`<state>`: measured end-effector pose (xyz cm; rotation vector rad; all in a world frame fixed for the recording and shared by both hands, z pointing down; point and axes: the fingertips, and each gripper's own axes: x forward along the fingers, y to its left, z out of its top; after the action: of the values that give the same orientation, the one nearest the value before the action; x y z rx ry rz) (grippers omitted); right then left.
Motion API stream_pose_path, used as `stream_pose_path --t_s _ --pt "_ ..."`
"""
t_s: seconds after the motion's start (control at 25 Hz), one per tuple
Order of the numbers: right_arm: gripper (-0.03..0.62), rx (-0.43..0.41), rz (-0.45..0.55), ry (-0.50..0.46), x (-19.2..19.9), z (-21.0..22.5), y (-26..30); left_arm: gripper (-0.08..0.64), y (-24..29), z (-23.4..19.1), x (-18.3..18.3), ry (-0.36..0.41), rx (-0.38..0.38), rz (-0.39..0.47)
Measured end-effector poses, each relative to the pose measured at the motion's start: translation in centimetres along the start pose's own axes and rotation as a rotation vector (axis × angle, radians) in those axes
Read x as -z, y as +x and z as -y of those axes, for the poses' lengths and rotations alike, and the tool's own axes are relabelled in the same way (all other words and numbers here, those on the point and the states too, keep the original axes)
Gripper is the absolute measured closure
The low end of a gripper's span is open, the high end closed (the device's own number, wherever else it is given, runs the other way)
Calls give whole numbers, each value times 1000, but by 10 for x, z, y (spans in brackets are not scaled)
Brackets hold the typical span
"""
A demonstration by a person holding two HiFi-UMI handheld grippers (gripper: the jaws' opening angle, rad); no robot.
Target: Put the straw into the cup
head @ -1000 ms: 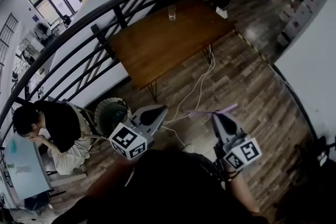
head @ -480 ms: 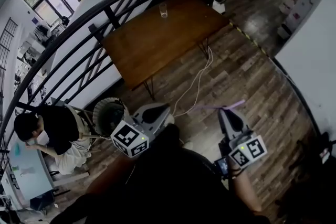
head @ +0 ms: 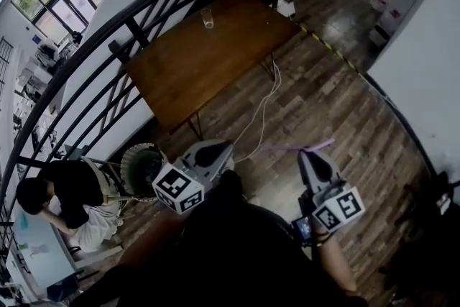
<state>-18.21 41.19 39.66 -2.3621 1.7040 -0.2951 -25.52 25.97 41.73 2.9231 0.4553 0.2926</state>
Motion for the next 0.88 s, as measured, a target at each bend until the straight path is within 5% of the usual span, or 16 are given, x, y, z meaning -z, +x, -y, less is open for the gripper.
stream_pose_path --t_s 0.44,0.88 --pt "555 25 -32 12 3 33 51 549 31 -53 4 -39 8 -18" --pt "554 35 -88 6 -4 62 173 549 62 -175 -14 -82 7 -2"
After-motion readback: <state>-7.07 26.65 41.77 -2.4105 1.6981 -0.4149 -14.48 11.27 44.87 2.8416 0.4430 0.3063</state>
